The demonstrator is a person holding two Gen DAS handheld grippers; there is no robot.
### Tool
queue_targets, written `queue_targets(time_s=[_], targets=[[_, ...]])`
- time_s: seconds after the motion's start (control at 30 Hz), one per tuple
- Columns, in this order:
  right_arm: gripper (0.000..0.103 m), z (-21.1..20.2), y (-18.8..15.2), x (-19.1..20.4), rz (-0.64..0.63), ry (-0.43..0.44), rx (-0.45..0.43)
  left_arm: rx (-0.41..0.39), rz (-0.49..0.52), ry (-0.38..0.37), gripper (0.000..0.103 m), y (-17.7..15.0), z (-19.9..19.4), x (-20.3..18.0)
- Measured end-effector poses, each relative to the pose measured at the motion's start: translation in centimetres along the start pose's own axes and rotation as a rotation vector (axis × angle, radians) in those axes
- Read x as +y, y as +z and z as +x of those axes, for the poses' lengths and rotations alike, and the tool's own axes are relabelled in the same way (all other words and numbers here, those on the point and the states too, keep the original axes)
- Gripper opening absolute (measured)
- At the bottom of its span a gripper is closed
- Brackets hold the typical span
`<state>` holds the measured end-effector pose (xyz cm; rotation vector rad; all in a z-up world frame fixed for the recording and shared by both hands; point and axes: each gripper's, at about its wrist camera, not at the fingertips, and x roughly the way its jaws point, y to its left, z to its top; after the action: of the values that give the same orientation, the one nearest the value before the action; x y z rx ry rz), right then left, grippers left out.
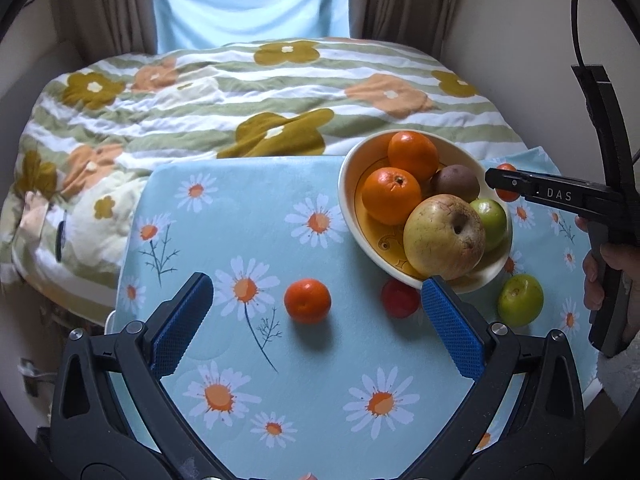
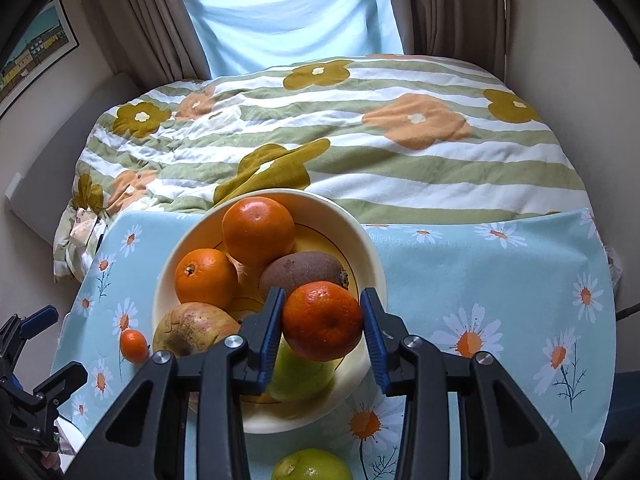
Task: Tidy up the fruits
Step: 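Lower the tangerine into the bowl and open the right gripper, then pull both tools back from the bowl toward the red tomatoes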
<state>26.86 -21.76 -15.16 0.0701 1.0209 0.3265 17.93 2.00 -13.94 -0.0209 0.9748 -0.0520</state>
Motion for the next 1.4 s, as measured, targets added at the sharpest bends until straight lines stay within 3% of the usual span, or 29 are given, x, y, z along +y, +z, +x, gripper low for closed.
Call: queue_targets(time_s=[0.17, 0.27, 0.33, 0.7, 1.17, 1.23, 1.4], targets=[[0.037, 0.6, -0.2, -0.3, 0.03, -0.008, 0.009, -0.001, -0.006, 0.004, 0.103, -0.3, -0.1, 0.0], [0.065, 0.3, -0.3, -0.3, 0.037, 0.001, -0.01, -0.003, -0.008, 0.005, 0.103, -0.5, -0.3, -0.1], [0.092, -0.1, -0.3, -0.3, 0.037, 0.011, -0.027, -0.005, -0.009, 0.005, 0.103, -0.6, -0.5, -0.2], [0.094, -3.4, -1.0, -0.1, 0.001, -0.003, -0.08, -0.037, -0.025, 0.007, 0.103, -1.2, -2.8, -1.0], [0.094, -10.6, -3.3, 0.9, -0.079, 0.005, -0.139, -0.134, -0.022, 0.042, 0.103, -3.1, -9.4, -3.6], [0.103, -11.7, -3.9, 1.0, -0.092, 0.008, -0.143, -0.138, -0.022, 0.048, 0.103, -3.5, -10.1, -4.1], [0.103, -13.8, -5.6, 0.9, -0.122, -0.005, -0.146, -0.14, -0.003, 0.052, 0.103, -4.4, -11.3, -4.9]])
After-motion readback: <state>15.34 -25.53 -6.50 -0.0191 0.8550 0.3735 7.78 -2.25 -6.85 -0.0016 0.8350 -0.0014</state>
